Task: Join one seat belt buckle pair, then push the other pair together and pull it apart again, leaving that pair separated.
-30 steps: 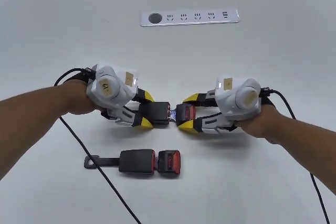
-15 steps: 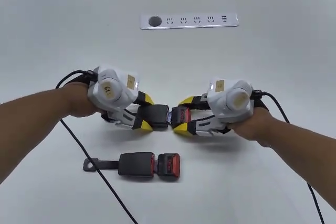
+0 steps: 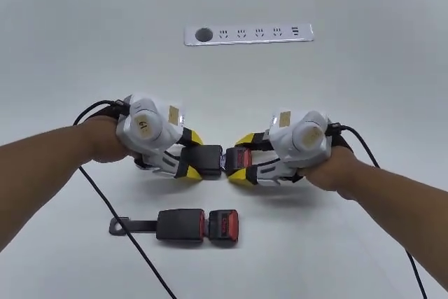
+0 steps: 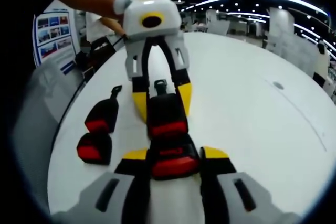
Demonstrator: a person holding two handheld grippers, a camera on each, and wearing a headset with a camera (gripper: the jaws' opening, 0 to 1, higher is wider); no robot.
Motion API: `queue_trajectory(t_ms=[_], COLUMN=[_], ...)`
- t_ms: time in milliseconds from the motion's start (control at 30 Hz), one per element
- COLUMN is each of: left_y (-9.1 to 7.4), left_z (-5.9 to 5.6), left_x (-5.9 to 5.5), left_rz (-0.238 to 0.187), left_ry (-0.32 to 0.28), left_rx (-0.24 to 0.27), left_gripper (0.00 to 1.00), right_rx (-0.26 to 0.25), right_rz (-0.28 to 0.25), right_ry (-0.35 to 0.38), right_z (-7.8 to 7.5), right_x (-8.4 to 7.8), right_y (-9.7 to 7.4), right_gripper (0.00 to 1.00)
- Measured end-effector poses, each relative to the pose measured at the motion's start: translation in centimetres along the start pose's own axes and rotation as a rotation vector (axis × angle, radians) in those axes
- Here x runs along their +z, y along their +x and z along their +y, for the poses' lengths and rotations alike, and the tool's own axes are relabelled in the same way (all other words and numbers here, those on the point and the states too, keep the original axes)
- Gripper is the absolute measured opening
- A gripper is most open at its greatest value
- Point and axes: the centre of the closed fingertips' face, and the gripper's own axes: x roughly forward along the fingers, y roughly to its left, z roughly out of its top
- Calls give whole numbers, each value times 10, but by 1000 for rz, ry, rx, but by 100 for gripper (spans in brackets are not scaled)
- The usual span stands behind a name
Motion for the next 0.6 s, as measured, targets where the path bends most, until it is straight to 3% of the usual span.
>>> queue_trajectory(t_ms=[600], left_y=[-1], left_z=[1], left_x=[-1], left_rz=[-10], left_ry=[-13], left_rx=[11], left_gripper=[35], right_rx=[-14], right_rz=[32], right_ry=[-43], right_z=[-1], right_x=[-3], right_y=[-2], right_gripper=[36])
